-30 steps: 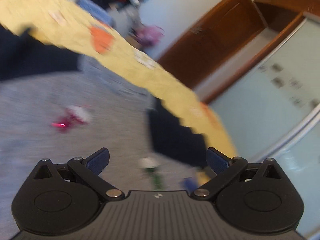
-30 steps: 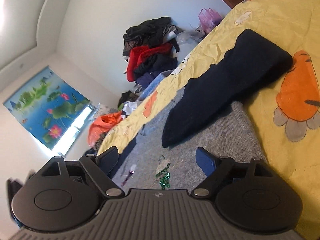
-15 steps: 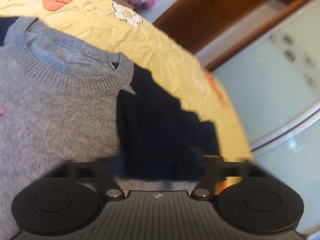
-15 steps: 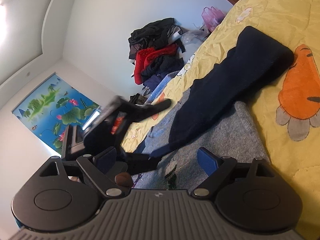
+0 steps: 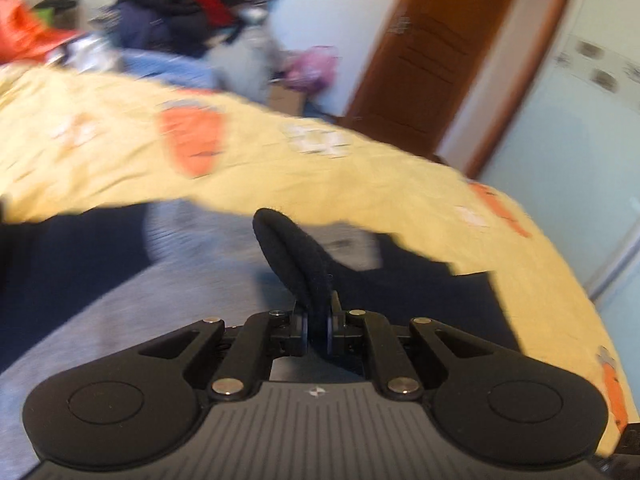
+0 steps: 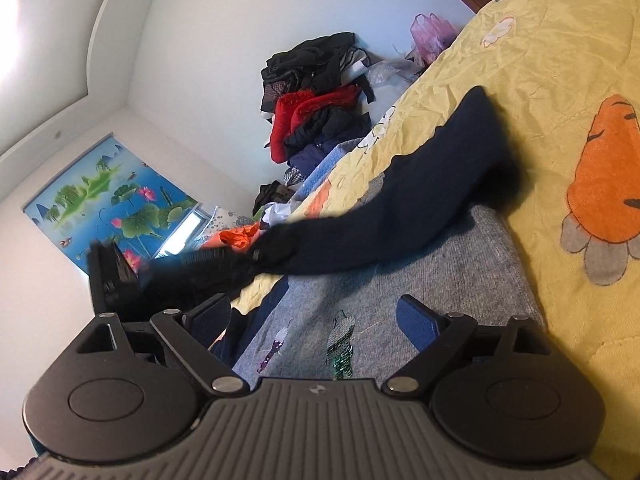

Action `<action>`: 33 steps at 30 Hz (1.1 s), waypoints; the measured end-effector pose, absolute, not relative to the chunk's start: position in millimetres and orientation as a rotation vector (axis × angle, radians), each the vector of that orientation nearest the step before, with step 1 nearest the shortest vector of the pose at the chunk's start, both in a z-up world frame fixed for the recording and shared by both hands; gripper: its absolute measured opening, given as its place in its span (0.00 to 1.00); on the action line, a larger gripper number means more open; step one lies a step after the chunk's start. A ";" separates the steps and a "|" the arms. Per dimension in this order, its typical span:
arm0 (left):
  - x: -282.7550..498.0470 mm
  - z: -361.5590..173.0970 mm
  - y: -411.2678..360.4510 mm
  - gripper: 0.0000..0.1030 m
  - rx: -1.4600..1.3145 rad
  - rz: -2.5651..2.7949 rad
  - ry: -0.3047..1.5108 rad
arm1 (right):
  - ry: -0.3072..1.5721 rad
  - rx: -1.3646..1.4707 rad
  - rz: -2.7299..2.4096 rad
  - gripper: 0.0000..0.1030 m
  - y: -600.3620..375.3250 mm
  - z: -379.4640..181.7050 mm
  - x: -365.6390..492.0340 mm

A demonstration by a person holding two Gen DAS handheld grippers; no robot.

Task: Fold small clothes

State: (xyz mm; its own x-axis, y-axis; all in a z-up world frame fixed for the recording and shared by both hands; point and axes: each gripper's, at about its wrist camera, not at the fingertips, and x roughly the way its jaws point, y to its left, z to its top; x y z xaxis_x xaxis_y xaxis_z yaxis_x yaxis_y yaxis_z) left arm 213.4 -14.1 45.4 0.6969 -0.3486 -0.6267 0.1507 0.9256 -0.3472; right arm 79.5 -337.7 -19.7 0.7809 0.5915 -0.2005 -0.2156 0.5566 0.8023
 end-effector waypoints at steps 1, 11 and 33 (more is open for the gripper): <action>211.6 40.4 -1.3 0.08 -0.294 -0.256 0.759 | 0.486 0.857 0.499 0.88 -337.6 -19.5 79.5; 200.4 10.2 52.0 0.07 -0.338 -0.150 0.793 | 0.485 0.853 0.503 0.88 -337.9 -19.2 80.9; 205.6 1.1 -4.8 1.00 -0.177 -0.198 0.661 | 0.638 0.295 0.191 0.88 -274.3 10.6 205.8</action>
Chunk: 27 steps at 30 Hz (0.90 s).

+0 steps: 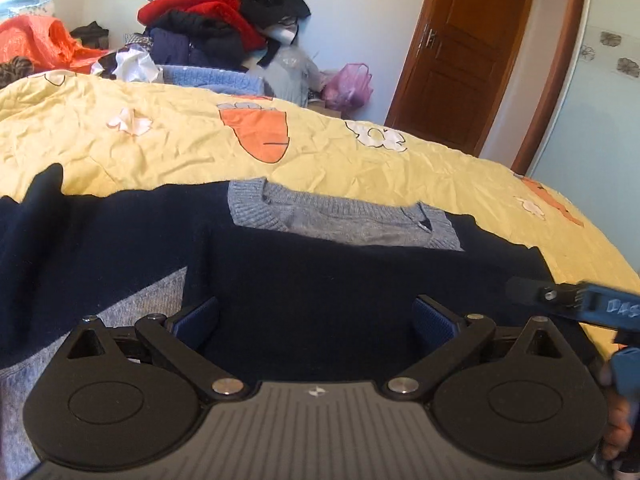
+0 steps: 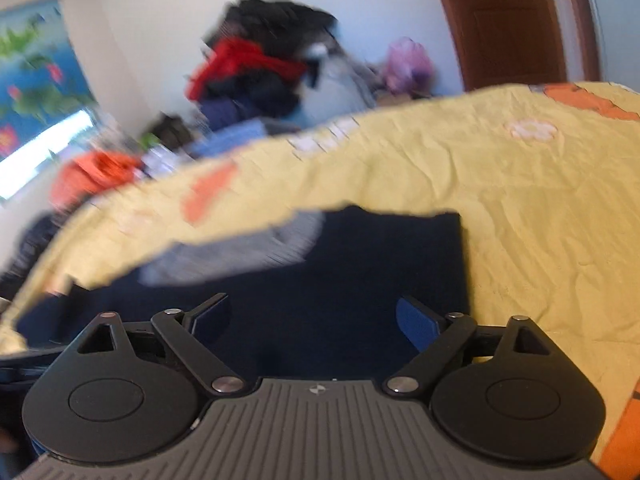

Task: Fold small clothes

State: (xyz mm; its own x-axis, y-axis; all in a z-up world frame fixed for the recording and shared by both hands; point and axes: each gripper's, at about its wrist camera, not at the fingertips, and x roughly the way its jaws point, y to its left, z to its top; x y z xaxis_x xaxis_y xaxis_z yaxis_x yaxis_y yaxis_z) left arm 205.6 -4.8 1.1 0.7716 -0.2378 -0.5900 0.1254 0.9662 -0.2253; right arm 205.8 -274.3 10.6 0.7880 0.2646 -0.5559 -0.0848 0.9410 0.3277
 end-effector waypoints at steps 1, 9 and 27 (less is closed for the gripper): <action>204.3 -0.2 -3.7 1.00 -0.182 -0.205 0.662 | 0.606 0.268 0.197 0.91 -272.5 5.8 204.0; 196.3 6.3 5.4 1.00 -0.192 -0.213 0.636 | 0.608 0.219 0.221 0.99 -266.6 -2.7 201.8; 142.3 -12.6 363.6 1.00 -1.047 0.365 0.397 | 0.591 0.273 0.240 1.00 -275.7 -1.9 198.0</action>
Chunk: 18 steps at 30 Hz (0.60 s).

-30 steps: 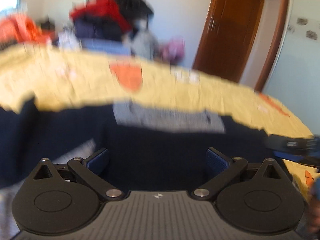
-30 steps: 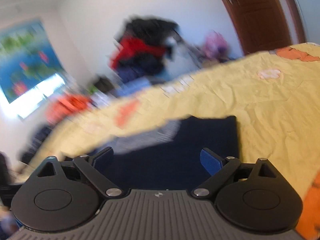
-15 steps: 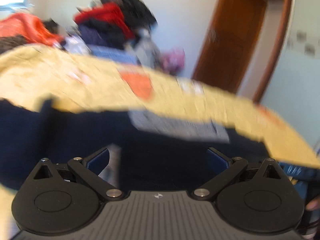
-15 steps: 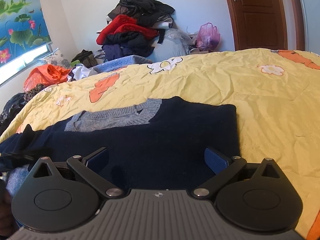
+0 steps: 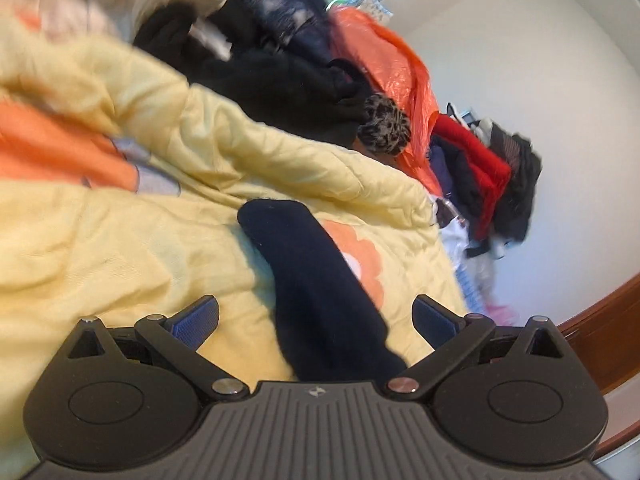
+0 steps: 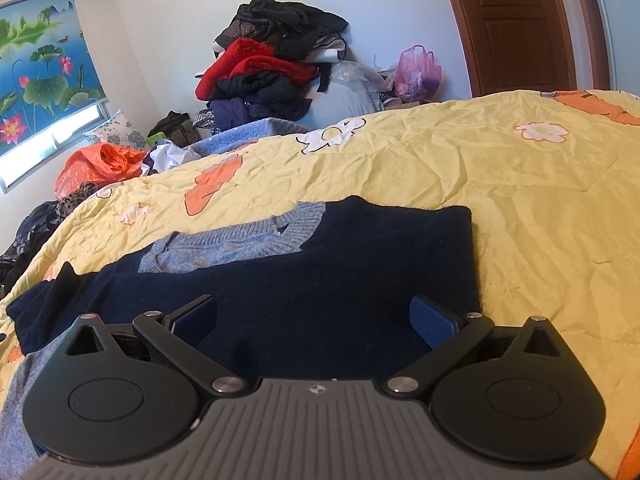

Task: Fold small clothes

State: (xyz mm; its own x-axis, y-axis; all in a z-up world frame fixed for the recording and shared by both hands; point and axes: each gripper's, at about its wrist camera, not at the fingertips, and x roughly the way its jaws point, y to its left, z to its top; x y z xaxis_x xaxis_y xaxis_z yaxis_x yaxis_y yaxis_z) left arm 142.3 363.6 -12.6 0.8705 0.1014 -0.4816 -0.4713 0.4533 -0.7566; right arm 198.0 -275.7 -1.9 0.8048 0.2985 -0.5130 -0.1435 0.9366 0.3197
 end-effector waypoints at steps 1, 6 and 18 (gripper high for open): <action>144.9 -13.0 365.0 1.00 -1.055 0.358 0.385 | 0.591 0.273 0.240 1.00 -275.6 -1.9 198.0; 164.6 -13.4 369.1 0.87 -1.069 0.349 0.375 | 0.594 0.265 0.238 1.00 -274.8 -2.2 198.2; 177.2 11.9 328.1 0.05 -0.725 0.534 0.368 | 0.597 0.257 0.237 1.00 -274.4 -1.3 199.1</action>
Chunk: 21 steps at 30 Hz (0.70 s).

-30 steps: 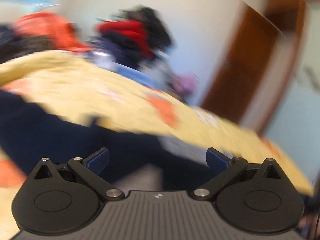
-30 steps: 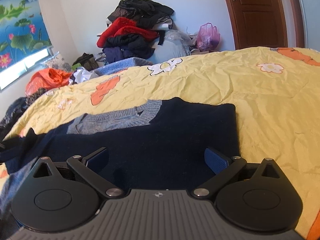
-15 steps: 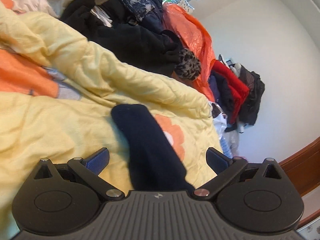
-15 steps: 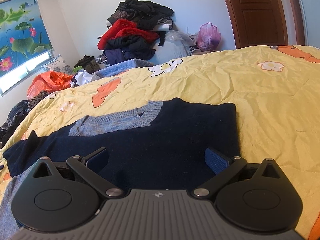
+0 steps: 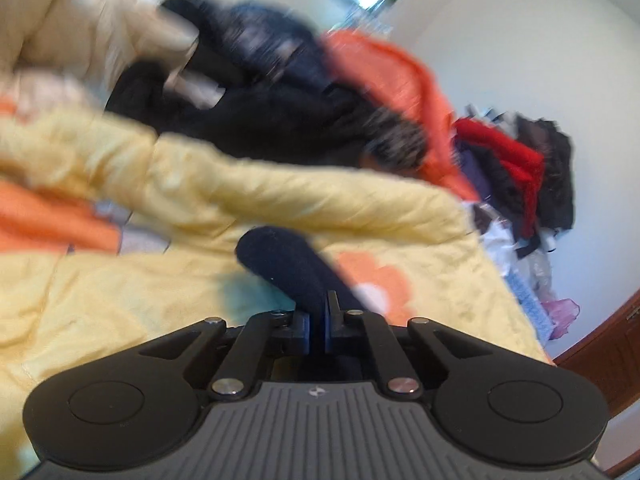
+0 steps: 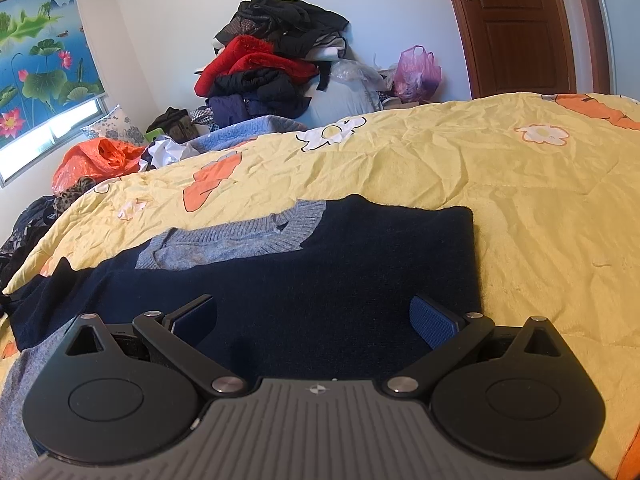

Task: Fold small clothes

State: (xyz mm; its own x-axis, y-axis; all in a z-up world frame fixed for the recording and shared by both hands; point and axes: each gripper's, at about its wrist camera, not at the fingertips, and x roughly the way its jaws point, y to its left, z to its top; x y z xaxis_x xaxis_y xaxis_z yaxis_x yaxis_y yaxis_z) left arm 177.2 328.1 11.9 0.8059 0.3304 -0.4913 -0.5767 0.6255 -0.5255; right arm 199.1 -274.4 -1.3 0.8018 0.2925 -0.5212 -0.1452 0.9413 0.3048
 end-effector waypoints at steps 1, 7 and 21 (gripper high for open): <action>177.0 25.5 310.3 0.05 -0.648 0.517 0.333 | 0.597 0.257 0.237 1.00 -274.3 -1.2 199.0; 177.0 78.4 140.9 0.05 -0.134 0.180 0.248 | 0.593 0.270 0.241 1.00 -275.1 -1.2 198.9; 155.2 -4.2 -16.1 0.06 0.196 -0.225 0.520 | 0.565 0.414 0.274 1.00 -292.3 -3.4 197.0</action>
